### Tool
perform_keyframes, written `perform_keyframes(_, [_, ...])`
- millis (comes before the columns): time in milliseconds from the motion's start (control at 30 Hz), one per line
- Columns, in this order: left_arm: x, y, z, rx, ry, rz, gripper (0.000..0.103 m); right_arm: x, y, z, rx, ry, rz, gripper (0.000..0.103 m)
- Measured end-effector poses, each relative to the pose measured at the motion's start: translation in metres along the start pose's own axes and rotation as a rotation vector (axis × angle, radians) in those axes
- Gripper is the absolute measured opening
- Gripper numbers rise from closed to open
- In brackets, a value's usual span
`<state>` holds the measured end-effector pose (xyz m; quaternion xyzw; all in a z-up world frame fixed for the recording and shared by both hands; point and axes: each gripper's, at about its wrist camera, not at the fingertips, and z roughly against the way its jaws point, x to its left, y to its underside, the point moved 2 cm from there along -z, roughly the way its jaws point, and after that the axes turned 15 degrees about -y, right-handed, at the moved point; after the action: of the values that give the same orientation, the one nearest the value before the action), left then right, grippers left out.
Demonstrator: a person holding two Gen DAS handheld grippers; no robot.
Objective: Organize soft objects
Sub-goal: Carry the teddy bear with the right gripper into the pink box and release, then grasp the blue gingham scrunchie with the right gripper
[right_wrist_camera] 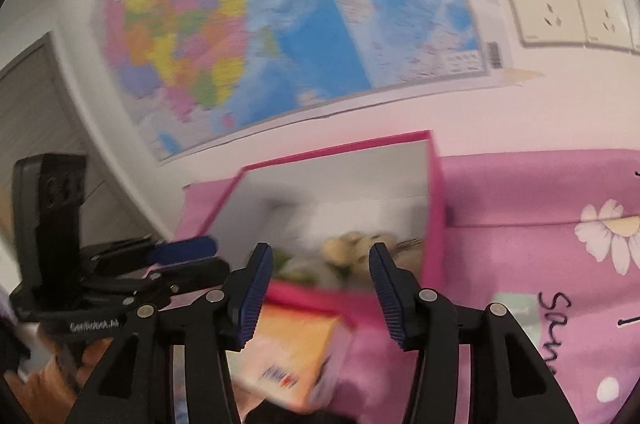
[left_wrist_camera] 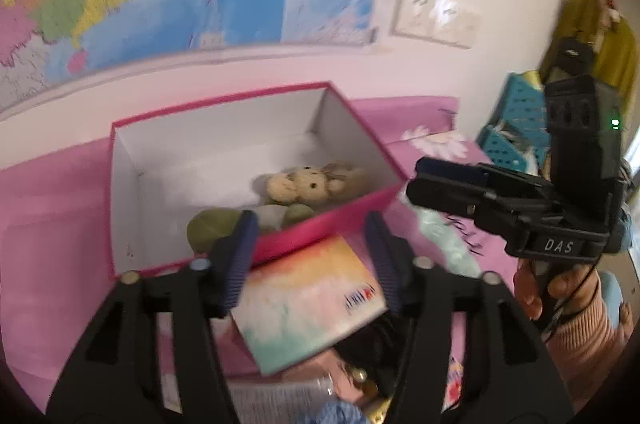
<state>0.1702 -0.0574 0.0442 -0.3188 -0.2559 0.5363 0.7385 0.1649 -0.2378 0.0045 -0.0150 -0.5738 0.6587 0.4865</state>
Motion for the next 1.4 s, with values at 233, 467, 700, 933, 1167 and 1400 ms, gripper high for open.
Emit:
perform_keyframes(233, [0.011,0.043,0.045,-0.045,0.001,-0.002,0.066,0.056,0.038,0.013,0.117,-0.138,0.104,0.056])
perform_keyframes(467, [0.030,0.098,0.055,0.014,-0.023,0.048,0.066,0.090,0.090,-0.013,0.282,-0.220,0.131,0.056])
perform_keyframes(700, [0.037,0.144,0.051,0.110,-0.010,0.082,0.066,0.092,0.123,-0.059,0.397,-0.210,0.102,0.056])
perform_keyframes(933, [0.031,0.172,0.040,0.192,0.061,0.093,0.066,0.082,0.130,-0.079,0.416,-0.205,0.056,0.053])
perform_keyframes(1167, [0.009,0.181,0.027,0.243,0.133,0.052,0.065,0.084,0.141,-0.081,0.439,-0.180,0.064,0.039])
perform_keyframes(1400, [0.000,0.184,0.011,0.298,0.142,0.048,0.034,0.084,0.143,-0.078,0.434,-0.190,0.052,0.017])
